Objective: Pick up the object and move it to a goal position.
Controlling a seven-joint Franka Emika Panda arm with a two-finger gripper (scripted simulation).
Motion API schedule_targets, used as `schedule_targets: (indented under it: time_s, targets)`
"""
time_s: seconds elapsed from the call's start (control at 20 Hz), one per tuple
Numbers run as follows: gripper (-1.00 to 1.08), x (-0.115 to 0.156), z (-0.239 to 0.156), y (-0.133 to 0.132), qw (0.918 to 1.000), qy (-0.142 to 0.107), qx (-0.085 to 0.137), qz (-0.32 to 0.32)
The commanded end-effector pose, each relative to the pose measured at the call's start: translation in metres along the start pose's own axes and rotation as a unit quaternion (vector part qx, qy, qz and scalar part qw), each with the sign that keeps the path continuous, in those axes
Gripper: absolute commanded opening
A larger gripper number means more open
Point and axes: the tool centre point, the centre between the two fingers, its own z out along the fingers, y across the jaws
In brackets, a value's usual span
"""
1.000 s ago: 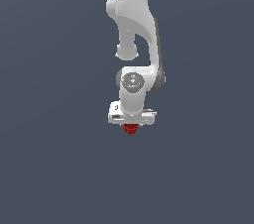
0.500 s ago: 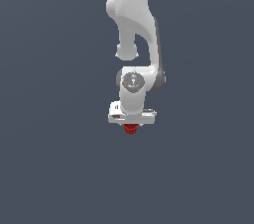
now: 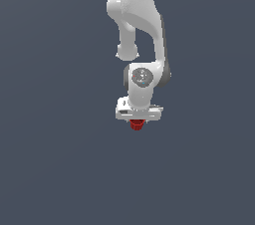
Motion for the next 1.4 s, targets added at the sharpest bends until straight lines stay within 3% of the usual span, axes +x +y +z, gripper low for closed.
schedule_targets:
  time_s: [0.0,0.85,1.35]
  targets:
    - [-1.00,-0.011,-0.002,-0.014,1.0000,0.001,0.000,-0.001]
    - [-1.00,-0.125,-0.014,-0.153,1.0000,0.001,0.000,-0.001]
    - [-1.00,-0.151,-0.017,-0.190,1.0000,0.001,0.000,0.000]
